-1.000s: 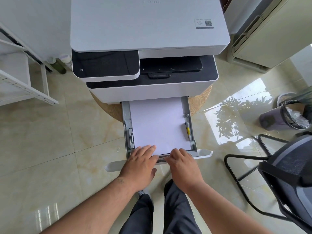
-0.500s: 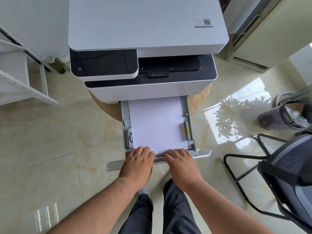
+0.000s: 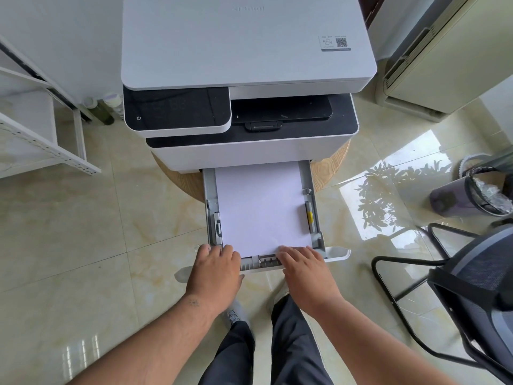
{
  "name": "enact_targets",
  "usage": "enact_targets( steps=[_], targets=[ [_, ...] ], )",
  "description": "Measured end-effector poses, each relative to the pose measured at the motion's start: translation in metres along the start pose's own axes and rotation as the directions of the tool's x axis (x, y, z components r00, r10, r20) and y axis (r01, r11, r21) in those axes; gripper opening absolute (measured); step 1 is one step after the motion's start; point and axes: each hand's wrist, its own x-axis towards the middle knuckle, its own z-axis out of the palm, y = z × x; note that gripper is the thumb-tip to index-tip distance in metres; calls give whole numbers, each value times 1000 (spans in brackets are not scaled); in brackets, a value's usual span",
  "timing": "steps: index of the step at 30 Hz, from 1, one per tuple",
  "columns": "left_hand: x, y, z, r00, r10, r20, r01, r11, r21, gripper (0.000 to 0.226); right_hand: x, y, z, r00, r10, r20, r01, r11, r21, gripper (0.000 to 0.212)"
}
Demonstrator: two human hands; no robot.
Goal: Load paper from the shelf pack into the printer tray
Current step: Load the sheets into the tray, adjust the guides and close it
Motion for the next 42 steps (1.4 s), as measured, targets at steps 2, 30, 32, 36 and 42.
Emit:
enact_targets(
  steps=[2, 30, 32, 36, 42],
  targets=[
    [-1, -4, 1, 1000, -2, 13, 2, 1000, 20, 42, 0, 1, -2, 1000, 6, 18, -5, 1000, -17, 59],
    [-26, -17, 11, 991, -38, -128, 3, 965, -262, 41, -11, 29, -39, 969, 229, -95, -209, 960, 185, 34],
    [-20, -19, 1, 964, -201, -175, 71, 826, -560, 36, -5, 31, -50, 919, 376, -118, -319, 886, 337, 32],
    [11, -25, -23, 805, -587, 80, 327, 328, -886, 33, 16, 46, -63, 752, 659, 20, -539, 598, 594, 29],
    [42, -28, -27, 738, -642, 211, 459, 248, -853, 21, 52, 48, -71, 736, 667, 116, -619, 593, 514, 18]
  ],
)
